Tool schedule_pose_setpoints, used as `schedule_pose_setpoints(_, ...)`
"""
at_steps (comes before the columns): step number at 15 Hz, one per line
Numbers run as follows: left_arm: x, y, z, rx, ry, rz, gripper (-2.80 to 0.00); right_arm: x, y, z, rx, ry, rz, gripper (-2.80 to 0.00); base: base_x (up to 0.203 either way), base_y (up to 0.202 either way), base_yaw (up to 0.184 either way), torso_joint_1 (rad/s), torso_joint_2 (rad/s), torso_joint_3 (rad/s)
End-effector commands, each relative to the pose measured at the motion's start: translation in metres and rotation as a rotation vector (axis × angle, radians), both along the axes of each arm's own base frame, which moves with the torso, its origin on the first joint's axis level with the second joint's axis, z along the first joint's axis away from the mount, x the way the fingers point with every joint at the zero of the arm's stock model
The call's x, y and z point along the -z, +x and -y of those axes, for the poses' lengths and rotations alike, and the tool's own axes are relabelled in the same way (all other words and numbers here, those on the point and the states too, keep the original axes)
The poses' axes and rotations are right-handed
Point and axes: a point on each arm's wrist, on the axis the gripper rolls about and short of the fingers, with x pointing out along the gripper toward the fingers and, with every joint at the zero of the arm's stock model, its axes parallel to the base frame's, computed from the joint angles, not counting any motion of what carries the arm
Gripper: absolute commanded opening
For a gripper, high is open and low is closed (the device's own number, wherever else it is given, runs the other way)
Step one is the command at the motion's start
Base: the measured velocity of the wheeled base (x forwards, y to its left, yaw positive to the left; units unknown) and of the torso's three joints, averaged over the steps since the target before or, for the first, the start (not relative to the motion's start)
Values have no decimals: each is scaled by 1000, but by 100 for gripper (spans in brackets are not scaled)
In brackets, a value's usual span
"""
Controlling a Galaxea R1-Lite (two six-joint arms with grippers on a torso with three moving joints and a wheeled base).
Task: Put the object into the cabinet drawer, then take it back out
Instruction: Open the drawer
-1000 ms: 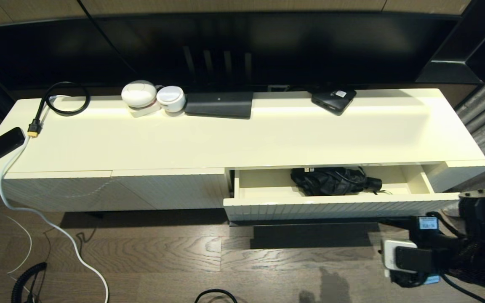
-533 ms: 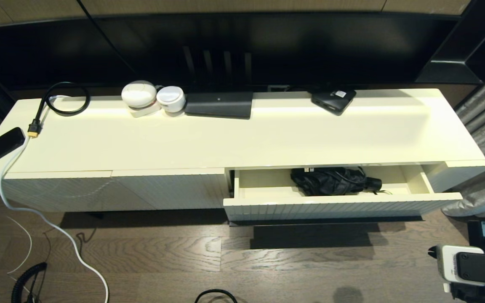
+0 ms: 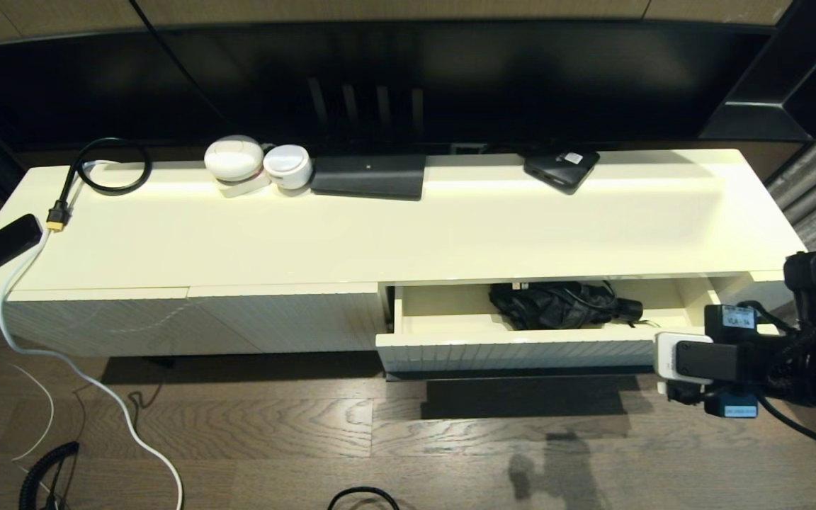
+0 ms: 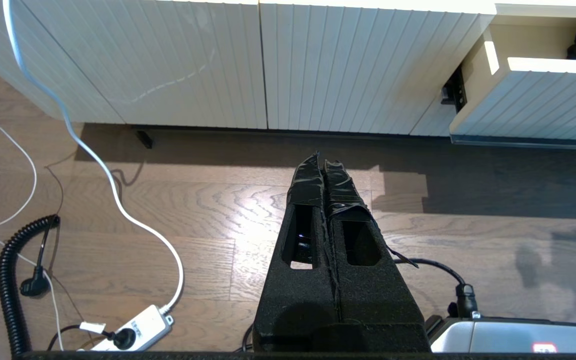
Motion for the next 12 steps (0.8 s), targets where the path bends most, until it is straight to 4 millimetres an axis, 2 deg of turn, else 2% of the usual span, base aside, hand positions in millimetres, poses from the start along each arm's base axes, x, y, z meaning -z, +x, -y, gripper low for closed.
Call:
schedule_pose_setpoints(1,0,0,0,-1,-1,0,-280,21,32,-7,-14,-12,-32,-280,0,0,0,0,0,0)
schedule_pose_setpoints(5,0,0,0,-2,-1,0,-280,15,60,-16,-38,-27,50,-280,0,0,0,0,0,0)
schedule_pose_setpoints(12,0,0,0,0,-1,2,-280,3,79,-29,-44,-61,-60,-280,0,0,0,0,0,0)
